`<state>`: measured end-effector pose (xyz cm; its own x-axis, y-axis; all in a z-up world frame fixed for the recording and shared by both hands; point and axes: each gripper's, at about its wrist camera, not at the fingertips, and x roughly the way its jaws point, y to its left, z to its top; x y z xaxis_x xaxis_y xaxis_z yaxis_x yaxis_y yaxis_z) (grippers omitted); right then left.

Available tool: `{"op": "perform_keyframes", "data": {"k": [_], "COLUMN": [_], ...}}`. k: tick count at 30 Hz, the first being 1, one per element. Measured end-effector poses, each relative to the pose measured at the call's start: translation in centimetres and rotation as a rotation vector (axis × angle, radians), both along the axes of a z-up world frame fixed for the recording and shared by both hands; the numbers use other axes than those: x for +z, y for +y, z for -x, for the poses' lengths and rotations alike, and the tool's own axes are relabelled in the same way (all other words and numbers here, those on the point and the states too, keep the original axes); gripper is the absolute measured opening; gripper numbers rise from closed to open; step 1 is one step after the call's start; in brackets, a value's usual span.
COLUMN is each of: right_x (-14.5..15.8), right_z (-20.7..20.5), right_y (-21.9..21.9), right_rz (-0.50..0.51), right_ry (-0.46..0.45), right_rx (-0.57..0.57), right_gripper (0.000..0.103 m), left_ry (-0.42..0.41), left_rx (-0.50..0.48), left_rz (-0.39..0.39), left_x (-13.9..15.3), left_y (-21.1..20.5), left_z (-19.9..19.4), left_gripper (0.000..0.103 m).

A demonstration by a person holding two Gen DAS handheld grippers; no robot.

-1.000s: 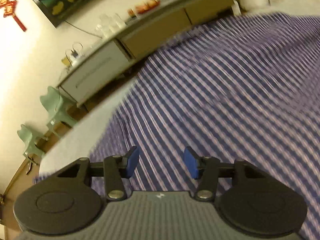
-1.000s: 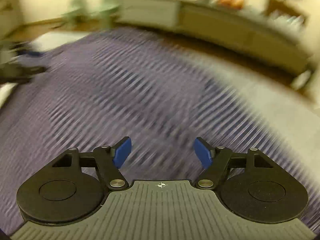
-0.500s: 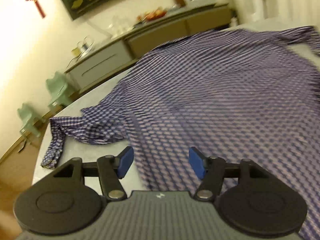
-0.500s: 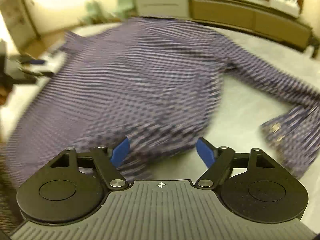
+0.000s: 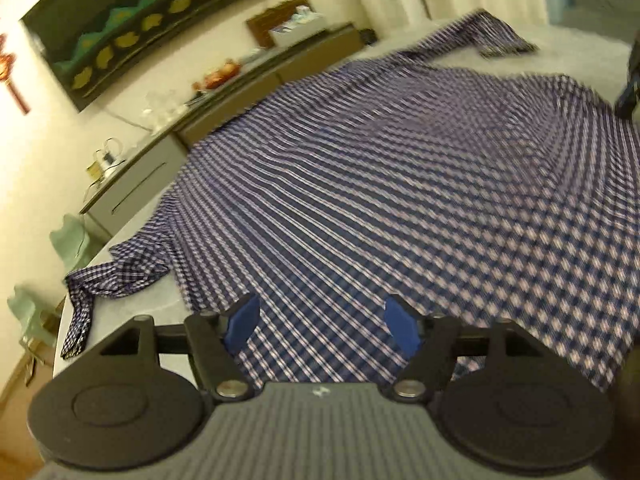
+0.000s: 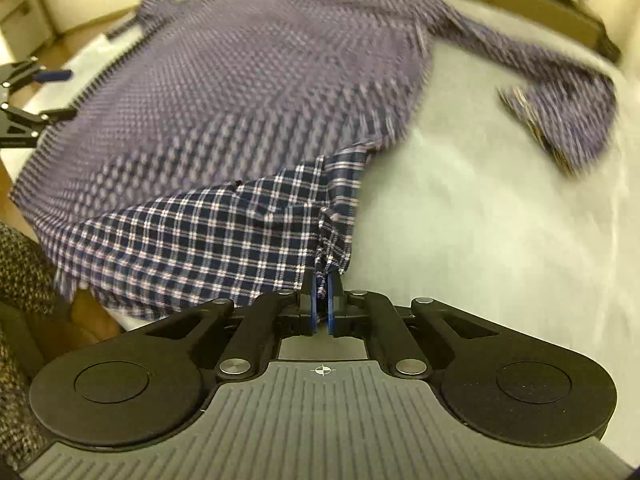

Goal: Fold clothes

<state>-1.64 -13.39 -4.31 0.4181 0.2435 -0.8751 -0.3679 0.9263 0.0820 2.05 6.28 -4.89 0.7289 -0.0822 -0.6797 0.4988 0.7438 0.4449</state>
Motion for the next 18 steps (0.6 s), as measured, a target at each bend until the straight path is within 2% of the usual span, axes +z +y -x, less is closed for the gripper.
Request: {"op": "perform_keyframes", "data": {"k": [2, 3, 4, 5, 6, 7, 9, 11, 14, 18], "right_x": [-0.1, 0.0, 0.2, 0.7, 1.4, 1.9, 2.8, 2.5, 1.5, 0.3], "right_z": [0.9, 1.3, 1.6, 2.0, 3.2, 3.7, 4.5, 4.6, 5.5, 7.9], "right_y": [0.2, 0.3, 0.3, -0.3, -1.9, -1.8, -0.8, 0.9, 4.5, 8.7], "right_rz": [0.001, -0.003, -0.008, -0.007, -0.003, -0.009, -0.023, -0.018, -0.002, 0.083], "right_ry": [0.008, 0.008, 0.009, -0.007, -0.044, -0.094, -0.202, -0.256, -0.271, -0.350], "right_rx": [-0.005, -0.008, -0.011, -0.019, -0.027, -0.023, 0.001, 0.080, 0.252, 0.425], "right_gripper": [0.007, 0.019, 0.024, 0.025, 0.032, 0.041, 0.055, 0.055, 0.055, 0.058], "left_ry": [0.012, 0.010, 0.012, 0.018, 0.022, 0.027, 0.040, 0.038, 0.018, -0.003], "left_rx": [-0.032, -0.048, -0.066, -0.083, -0.093, -0.104, -0.128, -0.145, -0.123, -0.091], "left_rz": [-0.020, -0.023, -0.017, -0.005, 0.005, 0.008, -0.002, -0.030, -0.046, -0.053], "left_x": [-0.6, -0.7, -0.7, -0.7, -0.8, -0.9, -1.4, -2.1, -2.4, -2.7], "left_y": [-0.5, -0.7, -0.8, -0.9, -0.9, -1.1, -1.6, -2.1, -2.3, -2.4], "left_z": [0.5, 0.9, 1.3, 1.6, 2.0, 2.3, 2.9, 3.5, 4.1, 5.5], "left_gripper": [0.071, 0.071, 0.071, 0.071, 0.071, 0.071, 0.071, 0.071, 0.071, 0.071]}}
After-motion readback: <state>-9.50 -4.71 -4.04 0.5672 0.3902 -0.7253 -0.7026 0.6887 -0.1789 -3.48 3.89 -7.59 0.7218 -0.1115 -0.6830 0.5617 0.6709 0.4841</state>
